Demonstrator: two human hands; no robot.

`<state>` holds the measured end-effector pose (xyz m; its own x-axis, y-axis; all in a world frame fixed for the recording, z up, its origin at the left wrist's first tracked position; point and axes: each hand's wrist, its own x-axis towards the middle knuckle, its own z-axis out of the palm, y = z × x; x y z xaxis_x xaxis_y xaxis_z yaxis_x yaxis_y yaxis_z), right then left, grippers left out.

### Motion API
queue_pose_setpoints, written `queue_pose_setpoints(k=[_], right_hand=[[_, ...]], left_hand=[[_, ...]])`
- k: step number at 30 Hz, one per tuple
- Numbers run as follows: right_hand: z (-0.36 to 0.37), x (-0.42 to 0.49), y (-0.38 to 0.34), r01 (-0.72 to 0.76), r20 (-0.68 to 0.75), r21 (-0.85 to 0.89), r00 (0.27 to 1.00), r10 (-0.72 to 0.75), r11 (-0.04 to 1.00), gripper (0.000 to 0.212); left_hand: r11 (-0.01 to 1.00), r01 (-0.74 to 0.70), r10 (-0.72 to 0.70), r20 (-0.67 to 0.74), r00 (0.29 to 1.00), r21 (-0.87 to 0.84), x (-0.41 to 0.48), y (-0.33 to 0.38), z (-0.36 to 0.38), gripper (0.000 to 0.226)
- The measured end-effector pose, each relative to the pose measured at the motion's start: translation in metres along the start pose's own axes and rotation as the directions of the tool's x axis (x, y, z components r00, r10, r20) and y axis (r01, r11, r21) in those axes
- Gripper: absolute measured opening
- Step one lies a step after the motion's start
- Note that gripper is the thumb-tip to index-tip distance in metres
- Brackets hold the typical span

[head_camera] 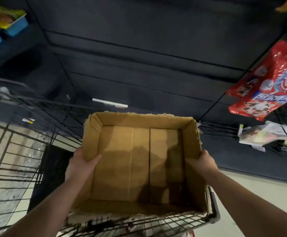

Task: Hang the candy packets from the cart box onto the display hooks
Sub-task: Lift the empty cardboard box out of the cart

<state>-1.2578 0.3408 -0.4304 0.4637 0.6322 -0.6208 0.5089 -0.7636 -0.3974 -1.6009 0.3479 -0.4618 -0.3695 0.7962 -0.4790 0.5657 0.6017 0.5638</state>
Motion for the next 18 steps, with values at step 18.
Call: queue_pose_setpoints(k=[18], right_hand=[[-0.197, -0.093, 0.153, 0.065, -0.326, 0.177, 0.945, -0.004, 0.982, 0.046]], left_hand=[[0.910, -0.410, 0.412, 0.038, 0.910, -0.056, -0.150, 0.172, 0.062, 0.056]])
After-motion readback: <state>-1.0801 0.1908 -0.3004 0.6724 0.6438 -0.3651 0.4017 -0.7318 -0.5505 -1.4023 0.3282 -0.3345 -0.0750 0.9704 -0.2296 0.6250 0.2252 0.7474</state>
